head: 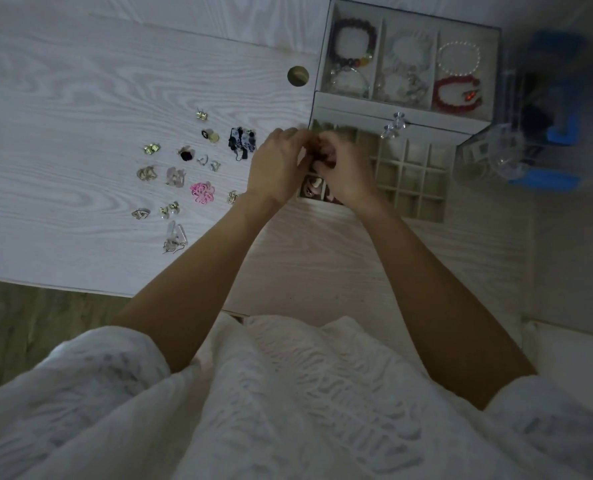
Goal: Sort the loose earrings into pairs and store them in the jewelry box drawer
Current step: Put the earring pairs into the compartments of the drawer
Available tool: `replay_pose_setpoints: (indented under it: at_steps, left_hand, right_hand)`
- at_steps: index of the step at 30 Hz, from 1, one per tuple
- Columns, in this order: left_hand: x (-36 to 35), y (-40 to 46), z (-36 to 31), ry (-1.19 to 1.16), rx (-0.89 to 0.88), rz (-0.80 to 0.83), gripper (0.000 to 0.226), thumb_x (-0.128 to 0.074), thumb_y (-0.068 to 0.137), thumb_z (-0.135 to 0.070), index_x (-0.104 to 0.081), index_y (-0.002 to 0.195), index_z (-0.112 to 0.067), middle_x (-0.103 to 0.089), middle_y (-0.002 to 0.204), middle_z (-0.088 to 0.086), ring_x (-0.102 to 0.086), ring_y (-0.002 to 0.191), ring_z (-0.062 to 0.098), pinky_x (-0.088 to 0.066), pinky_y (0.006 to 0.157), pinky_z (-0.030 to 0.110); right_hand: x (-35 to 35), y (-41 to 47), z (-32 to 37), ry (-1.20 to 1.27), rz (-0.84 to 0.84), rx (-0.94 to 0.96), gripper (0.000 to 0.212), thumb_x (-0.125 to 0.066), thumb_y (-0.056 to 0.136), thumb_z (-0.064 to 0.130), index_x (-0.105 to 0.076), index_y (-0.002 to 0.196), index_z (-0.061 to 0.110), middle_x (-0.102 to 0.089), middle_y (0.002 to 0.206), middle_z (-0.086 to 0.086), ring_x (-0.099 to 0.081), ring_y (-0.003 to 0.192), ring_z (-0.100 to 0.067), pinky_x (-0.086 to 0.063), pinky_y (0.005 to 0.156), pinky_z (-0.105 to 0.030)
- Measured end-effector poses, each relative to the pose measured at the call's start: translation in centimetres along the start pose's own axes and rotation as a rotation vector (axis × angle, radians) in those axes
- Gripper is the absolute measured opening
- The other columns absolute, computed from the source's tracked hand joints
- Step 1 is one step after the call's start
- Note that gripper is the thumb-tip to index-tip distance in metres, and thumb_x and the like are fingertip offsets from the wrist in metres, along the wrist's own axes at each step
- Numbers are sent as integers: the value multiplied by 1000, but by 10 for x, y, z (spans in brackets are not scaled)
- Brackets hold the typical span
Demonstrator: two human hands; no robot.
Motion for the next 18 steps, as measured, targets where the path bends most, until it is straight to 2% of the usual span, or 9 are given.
replay_pose_setpoints:
  at_steps: [3, 6, 8, 11, 15, 18]
  left_hand:
    - [1, -3, 4, 14, -4, -19, 22, -59, 85, -17, -64, 106, -11, -61, 102, 12, -56, 92, 30, -45, 70, 35]
    - [0, -7, 5, 89, -45, 2, 24, -55, 89, -20, -65, 109, -13, -60, 106, 12, -54, 97, 32, -48, 66, 37]
    - [0, -9, 4, 148, -85, 0, 24, -55, 89, -21, -66, 110, -15, -60, 106, 11, -55, 95, 32, -47, 60, 34]
    - [0, -11, 4, 203, -118, 4, 27, -50, 89, -24, -66, 110, -17, -61, 105, 11, -56, 91, 34, -46, 57, 34]
    - [1, -11, 4, 249, -147, 34, 39, -36, 88, -32, -64, 112, -19, -61, 113, 9, -54, 96, 35, -49, 66, 41]
    - [2, -12, 5, 244, -144, 30, 33, -42, 88, -27, -65, 110, -17, -61, 113, 6, -55, 94, 32, -51, 67, 41]
  right_hand:
    - [5, -8, -3, 40, -69, 24, 32, -60, 83, -3, -61, 113, 10, -63, 115, -6, -61, 95, -16, -49, 84, -24]
    - [9, -13, -13, -132, -202, 72, 25, -55, 83, -2, -65, 104, 6, -59, 110, -12, -61, 91, -23, -49, 82, -29]
    - [6, -13, -15, -262, -181, 83, 23, -53, 85, 3, -66, 104, 4, -56, 111, -14, -58, 96, -26, -50, 86, -36]
    - [-3, -14, -12, -413, -87, 113, 22, -54, 89, 15, -66, 105, 5, -52, 115, -14, -49, 108, -28, -46, 91, -39]
    - [-6, -11, -7, -460, -101, 81, 25, -58, 88, 23, -67, 103, 6, -50, 115, -13, -49, 108, -27, -46, 85, -37]
    - [-4, -2, 1, -426, -89, 36, 23, -55, 89, 24, -69, 101, 10, -51, 116, -10, -54, 101, -24, -44, 73, -32]
Point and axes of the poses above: each hand's wrist, its own y-axis towards the middle knuckle, its own x-axis out of the back of the hand, z = x × y, the point moved 3 cm from there along y, towards the middle knuckle
